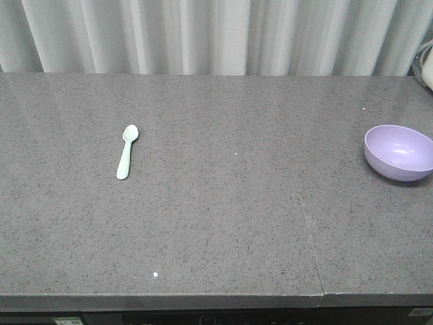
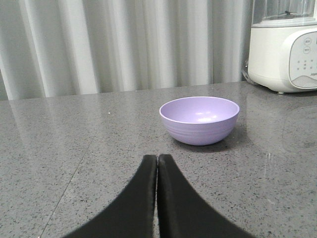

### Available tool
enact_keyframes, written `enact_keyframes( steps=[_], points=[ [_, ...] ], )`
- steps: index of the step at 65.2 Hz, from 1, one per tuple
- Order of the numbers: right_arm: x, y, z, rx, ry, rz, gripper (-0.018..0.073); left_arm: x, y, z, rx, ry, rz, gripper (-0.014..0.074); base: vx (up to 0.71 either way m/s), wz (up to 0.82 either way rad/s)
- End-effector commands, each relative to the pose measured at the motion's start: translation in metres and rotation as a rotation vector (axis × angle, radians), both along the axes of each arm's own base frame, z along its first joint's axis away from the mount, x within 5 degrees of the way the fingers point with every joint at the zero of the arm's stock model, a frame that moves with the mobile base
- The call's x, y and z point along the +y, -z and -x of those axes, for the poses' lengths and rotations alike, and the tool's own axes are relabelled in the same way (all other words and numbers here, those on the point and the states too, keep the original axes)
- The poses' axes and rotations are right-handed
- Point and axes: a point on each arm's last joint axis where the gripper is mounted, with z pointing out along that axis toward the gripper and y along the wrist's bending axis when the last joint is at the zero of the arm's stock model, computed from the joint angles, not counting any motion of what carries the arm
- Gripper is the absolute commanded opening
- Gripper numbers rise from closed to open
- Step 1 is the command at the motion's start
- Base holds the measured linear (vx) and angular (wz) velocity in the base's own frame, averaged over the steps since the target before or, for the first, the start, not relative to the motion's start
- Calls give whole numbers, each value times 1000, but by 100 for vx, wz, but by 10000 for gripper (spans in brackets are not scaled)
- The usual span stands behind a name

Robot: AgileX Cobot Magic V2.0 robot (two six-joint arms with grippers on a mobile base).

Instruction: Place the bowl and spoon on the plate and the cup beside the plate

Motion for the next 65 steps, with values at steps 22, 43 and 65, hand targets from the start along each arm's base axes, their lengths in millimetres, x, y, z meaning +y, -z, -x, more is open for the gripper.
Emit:
enact_keyframes(
  steps=[22,43,65],
  points=[
    [0,-7,1,-83,-6,12,-6,0,3,0,-54,0,12,-6,0,0],
    [0,-7,1,-83,-6,12,-6,0,3,0,-54,0,12,-6,1,0],
    [0,-7,1,-83,-6,12,-6,0,3,0,-54,0,12,-6,2,0]
  ],
)
